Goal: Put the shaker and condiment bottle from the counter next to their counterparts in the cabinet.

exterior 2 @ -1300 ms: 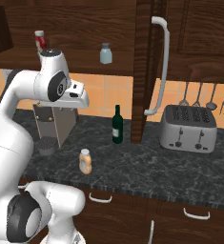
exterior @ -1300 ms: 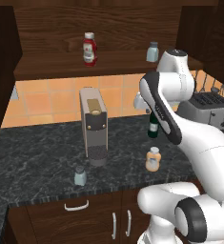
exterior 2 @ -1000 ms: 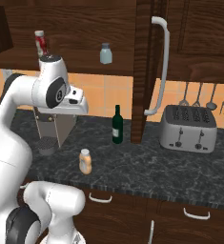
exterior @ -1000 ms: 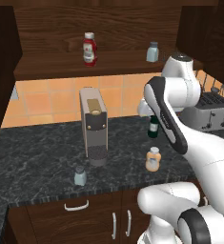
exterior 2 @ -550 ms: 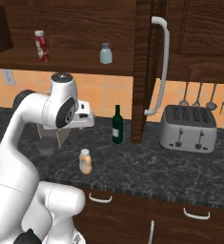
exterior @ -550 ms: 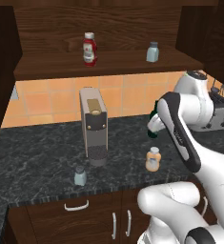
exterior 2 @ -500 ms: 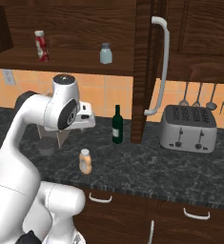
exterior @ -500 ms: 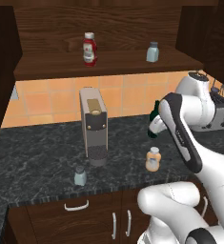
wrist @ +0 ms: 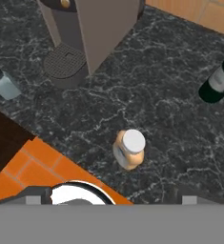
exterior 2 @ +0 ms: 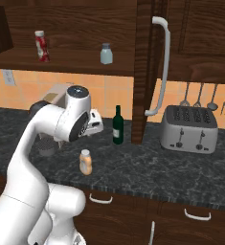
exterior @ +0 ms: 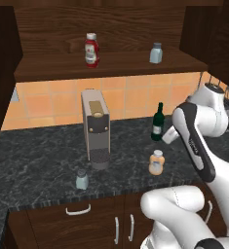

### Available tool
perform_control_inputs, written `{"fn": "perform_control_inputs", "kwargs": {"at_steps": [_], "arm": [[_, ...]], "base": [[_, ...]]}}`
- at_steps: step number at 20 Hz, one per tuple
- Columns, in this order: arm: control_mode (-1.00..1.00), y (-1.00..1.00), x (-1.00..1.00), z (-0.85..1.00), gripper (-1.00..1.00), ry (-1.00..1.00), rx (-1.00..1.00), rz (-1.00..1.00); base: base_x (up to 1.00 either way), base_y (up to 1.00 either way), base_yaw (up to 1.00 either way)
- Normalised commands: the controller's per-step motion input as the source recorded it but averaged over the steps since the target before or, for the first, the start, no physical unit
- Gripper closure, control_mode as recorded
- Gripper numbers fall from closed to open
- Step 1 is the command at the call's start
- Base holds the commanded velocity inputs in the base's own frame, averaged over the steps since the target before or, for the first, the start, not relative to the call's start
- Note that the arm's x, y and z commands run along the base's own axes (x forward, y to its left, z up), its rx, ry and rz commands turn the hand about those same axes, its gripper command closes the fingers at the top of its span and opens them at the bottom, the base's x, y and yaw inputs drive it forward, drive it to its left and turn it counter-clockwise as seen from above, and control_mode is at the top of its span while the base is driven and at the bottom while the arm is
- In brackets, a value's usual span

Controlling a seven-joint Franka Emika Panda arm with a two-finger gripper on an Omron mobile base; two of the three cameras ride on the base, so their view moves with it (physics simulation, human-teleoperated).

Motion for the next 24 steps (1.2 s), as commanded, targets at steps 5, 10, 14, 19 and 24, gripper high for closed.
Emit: {"fn": "perform_control_inputs", "kwargs": {"at_steps": [5,10,14,19,24], "arm": [[-1.0,-0.06,-0.18,-0.48,-1.0,-0.13,0.05,0.21],[-1.0,-0.08,-0.28,-0.15,-1.0,-0.17,0.01,0.0],[-1.0,-0.43,-0.54,-0.38,-1.0,-0.31,0.12,0.0],[-1.0,-0.12,-0.34,-0.51,-1.0,-0.12,0.22,0.0],[-1.0,-0.03,-0.07,-0.18,-1.0,-0.12,0.09,-0.01]], "base": [[0.0,0.0,0.0],[0.0,0.0,0.0],[0.0,0.0,0.0],[0.0,0.0,0.0],[0.0,0.0,0.0]]}}
